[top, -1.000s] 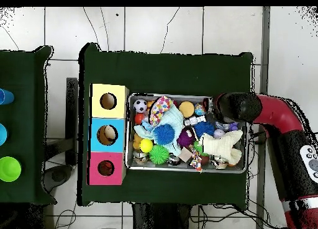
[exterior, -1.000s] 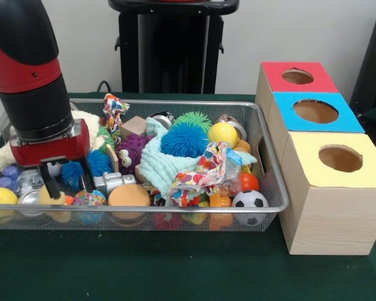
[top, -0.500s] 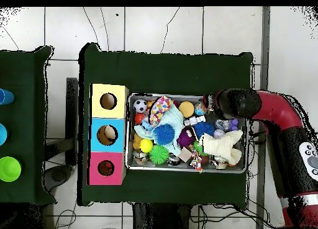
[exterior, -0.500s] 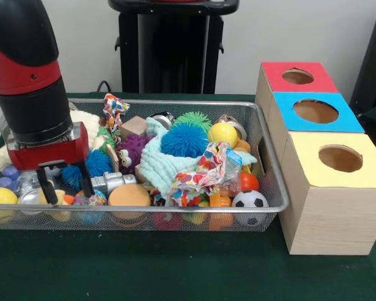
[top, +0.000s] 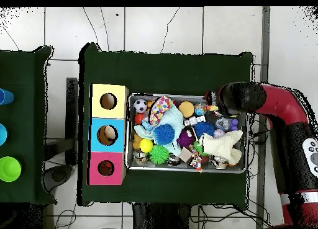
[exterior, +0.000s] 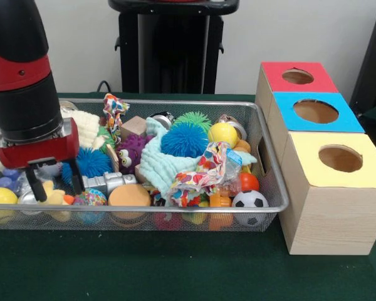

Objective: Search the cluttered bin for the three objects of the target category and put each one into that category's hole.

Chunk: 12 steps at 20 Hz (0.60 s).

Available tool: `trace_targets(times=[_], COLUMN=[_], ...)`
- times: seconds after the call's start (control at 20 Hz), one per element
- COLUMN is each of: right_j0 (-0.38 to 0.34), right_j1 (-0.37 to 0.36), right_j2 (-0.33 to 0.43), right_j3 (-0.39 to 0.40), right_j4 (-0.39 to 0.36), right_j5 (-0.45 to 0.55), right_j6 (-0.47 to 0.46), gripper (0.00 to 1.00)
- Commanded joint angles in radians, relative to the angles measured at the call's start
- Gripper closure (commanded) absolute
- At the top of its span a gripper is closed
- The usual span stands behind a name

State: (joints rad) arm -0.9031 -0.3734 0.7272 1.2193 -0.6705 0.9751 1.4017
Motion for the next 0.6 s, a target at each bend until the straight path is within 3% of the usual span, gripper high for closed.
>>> trace_targets(times=[0.05, 0.2, 0.6], right_j0=[0.034, 0.048, 0.060], right_j1=[-0.110, -0.139, -0.117], right_j2=[-0.028, -0.042, -0.058], right_j3=[-0.004, 0.018, 0.043], right_j4=[-0.047, -0.068, -0.080], right_j5=[0.129, 0.115, 0.068], right_j6=[-0.296, -0.279, -0.260], gripper=[0.00, 0.00, 0.00])
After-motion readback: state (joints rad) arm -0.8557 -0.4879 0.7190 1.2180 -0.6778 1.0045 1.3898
